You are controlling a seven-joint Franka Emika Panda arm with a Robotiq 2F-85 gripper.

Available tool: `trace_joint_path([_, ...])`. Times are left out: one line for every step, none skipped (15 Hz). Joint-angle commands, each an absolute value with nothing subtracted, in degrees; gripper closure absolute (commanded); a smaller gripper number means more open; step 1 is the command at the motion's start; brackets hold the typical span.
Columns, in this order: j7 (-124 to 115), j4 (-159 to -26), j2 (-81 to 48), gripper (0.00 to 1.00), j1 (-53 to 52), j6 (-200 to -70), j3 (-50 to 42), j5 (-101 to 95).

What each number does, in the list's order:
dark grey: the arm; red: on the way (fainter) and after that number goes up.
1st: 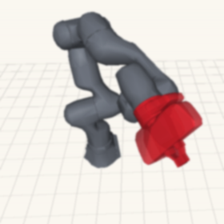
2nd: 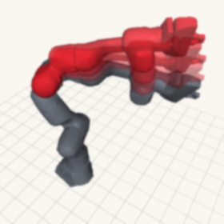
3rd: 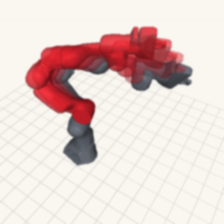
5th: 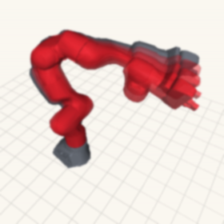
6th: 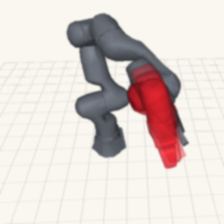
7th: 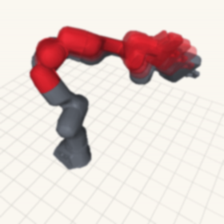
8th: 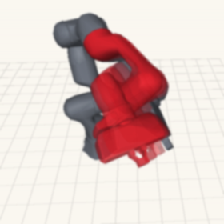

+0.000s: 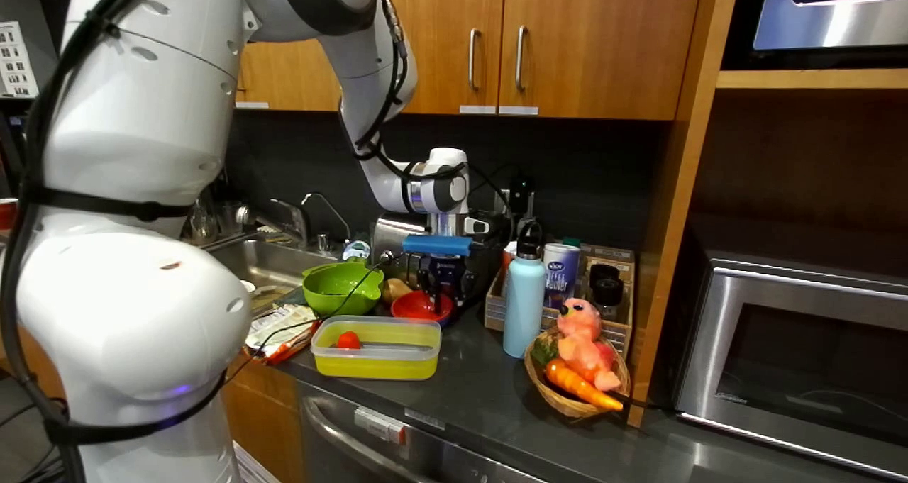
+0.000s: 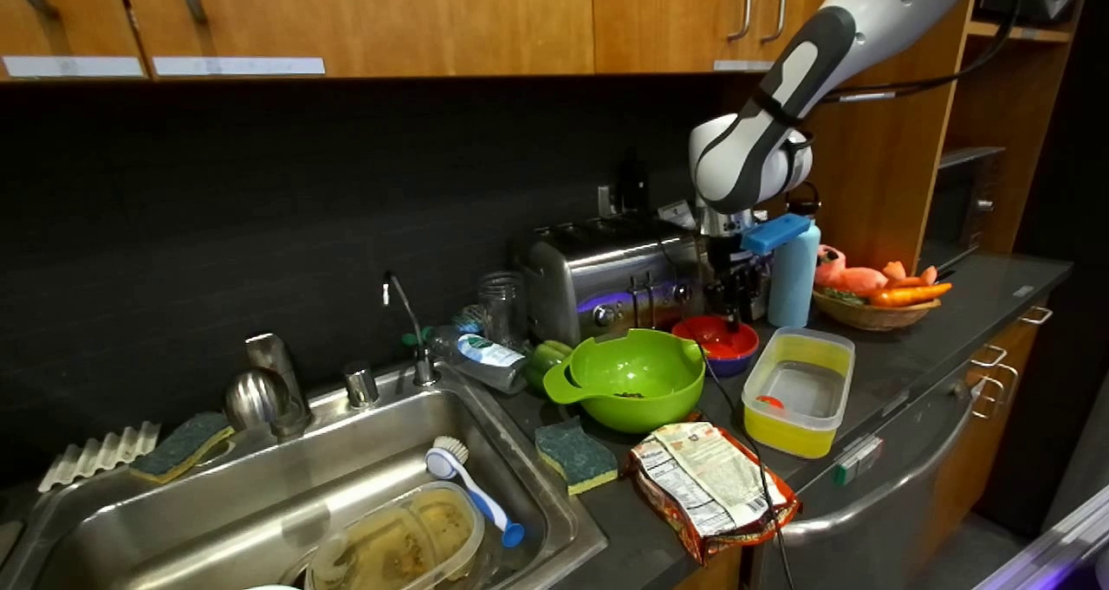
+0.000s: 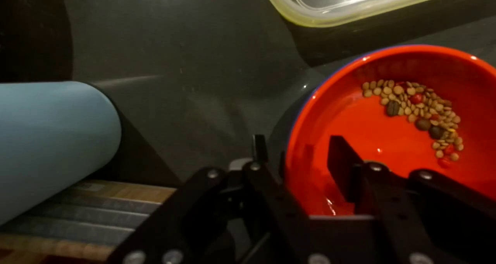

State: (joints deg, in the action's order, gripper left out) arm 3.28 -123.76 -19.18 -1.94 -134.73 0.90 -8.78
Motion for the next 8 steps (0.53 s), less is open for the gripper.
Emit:
trace_joint_path([3.2, -125.4, -16.4, 0.23, -2.3, -133.9, 1.4, -8.2])
trace_joint_path([3.2, -126.1, -15.4, 0.17, -2.4, -133.6, 1.7, -7.9])
trace_joint_path([3.6, -127.3, -14.0, 0.11, -2.6, -133.5, 2.2, -7.5])
trace_joint_path([3.5, -128.4, -12.8, 0.03, -2.9, -133.2, 2.6, -7.2])
trace_joint_path([3.8, -129.7, -11.3, 0.01, -3.2, -133.1, 3.2, -6.7])
trace_joint_path([3.5, -130.9, -9.7, 0.0, -3.5, -132.6, 3.8, -6.2])
trace_joint_path([3.9, -132.3, -8.3, 0.0, -3.7, -132.0, 4.4, -5.1])
trace_joint_path([4.3, -133.6, -6.8, 0.0, -3.9, -131.7, 5.1, -3.9])
